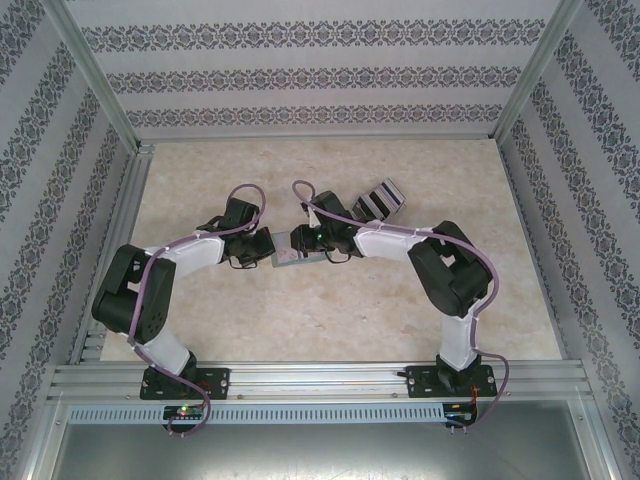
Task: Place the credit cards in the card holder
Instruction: Insert the credit card into the card slot.
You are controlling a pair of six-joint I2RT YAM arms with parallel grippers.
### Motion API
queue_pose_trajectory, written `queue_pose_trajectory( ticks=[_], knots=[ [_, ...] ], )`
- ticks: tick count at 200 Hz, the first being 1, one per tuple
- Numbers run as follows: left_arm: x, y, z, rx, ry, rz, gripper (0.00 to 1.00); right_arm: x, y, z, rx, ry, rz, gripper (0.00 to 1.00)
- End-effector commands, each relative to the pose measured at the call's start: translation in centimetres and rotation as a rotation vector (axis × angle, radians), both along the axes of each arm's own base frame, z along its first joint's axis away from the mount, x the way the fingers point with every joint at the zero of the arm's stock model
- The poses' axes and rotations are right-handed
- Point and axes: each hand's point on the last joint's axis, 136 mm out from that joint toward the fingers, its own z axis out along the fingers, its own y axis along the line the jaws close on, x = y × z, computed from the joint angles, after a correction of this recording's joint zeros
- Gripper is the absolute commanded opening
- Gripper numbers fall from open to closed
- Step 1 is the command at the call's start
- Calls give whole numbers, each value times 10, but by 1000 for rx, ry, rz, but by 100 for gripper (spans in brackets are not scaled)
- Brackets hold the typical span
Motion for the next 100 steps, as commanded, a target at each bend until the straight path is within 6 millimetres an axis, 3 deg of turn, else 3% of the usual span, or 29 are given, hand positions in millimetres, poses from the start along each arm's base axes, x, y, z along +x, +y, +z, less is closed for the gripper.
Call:
queue_pose_trajectory(
  ticks=[1, 40, 56, 100],
  knots=[
    [9, -5, 27, -44, -57, 3, 0, -3, 4, -3, 7, 28, 37, 27],
    [10, 5, 31, -10, -62, 18, 0, -2, 6, 1, 24, 43, 53, 30],
    [9, 12, 25, 31, -28, 23, 28, -2, 7, 1, 4, 38, 63, 33],
    [4, 34, 24, 117, -5, 48, 45, 0, 8, -4, -23, 49, 73, 35]
  ],
)
